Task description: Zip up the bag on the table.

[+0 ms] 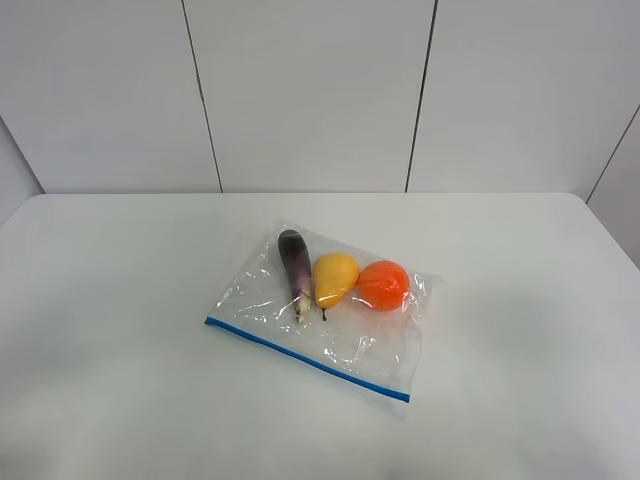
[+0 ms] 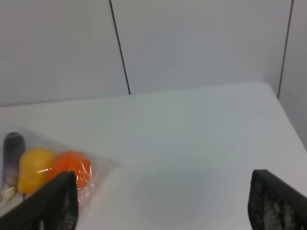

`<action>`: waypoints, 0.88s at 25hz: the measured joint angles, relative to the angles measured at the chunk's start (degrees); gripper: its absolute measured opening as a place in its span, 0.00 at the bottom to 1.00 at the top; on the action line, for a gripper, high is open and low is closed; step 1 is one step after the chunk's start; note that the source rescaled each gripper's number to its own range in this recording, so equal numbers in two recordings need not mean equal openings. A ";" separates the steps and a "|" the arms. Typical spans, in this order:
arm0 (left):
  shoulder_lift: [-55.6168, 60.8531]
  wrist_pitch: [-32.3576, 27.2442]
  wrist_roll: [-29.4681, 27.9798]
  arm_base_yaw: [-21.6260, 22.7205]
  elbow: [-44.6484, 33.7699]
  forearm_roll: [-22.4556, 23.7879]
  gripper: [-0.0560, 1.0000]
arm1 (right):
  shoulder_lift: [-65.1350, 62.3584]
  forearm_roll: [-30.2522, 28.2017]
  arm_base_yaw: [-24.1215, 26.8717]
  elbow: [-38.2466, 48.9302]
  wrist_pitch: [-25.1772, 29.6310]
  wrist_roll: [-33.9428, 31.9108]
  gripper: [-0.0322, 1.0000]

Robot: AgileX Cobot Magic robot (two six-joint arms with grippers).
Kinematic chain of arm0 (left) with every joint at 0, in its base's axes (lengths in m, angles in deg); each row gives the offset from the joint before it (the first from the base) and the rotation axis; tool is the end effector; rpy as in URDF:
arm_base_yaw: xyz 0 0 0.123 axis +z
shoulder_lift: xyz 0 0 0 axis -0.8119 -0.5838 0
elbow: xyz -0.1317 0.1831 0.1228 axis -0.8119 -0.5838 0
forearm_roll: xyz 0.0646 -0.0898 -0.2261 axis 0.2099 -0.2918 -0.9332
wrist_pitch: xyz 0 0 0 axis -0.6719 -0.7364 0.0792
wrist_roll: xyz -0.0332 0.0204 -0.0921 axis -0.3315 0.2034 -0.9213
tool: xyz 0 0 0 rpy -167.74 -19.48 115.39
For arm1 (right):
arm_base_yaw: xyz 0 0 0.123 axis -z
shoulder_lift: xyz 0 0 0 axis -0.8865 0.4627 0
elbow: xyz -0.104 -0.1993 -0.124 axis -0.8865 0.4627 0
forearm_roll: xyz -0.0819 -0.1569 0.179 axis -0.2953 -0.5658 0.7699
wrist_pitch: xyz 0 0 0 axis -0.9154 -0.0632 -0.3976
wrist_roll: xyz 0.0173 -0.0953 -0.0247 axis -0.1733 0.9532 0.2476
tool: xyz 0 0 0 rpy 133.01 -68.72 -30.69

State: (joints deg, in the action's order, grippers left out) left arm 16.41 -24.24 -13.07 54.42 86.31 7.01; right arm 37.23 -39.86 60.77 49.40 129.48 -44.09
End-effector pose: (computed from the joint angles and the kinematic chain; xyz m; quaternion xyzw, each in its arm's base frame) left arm 0.0283 -0.0091 0.2799 0.0509 0.8783 -0.0237 0.4747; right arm 0.0114 -0.0016 0.3237 0.0167 0.7865 0.0188 0.6171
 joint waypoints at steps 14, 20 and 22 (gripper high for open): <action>0.00 0.00 0.00 0.00 0.00 0.00 0.93 | -0.01 -1.73 0.00 8.72 1.10 -0.71 0.94; 0.00 0.00 0.00 0.00 0.00 0.00 0.93 | -0.01 -1.83 0.00 9.10 1.35 -1.81 0.94; 0.00 0.00 0.00 0.00 0.00 0.00 0.93 | -0.01 -1.80 0.00 9.48 1.47 -2.41 0.94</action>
State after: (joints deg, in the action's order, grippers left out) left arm 16.41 -24.24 -13.07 54.42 86.31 7.01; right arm 37.21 -41.66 60.77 58.88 130.95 -46.50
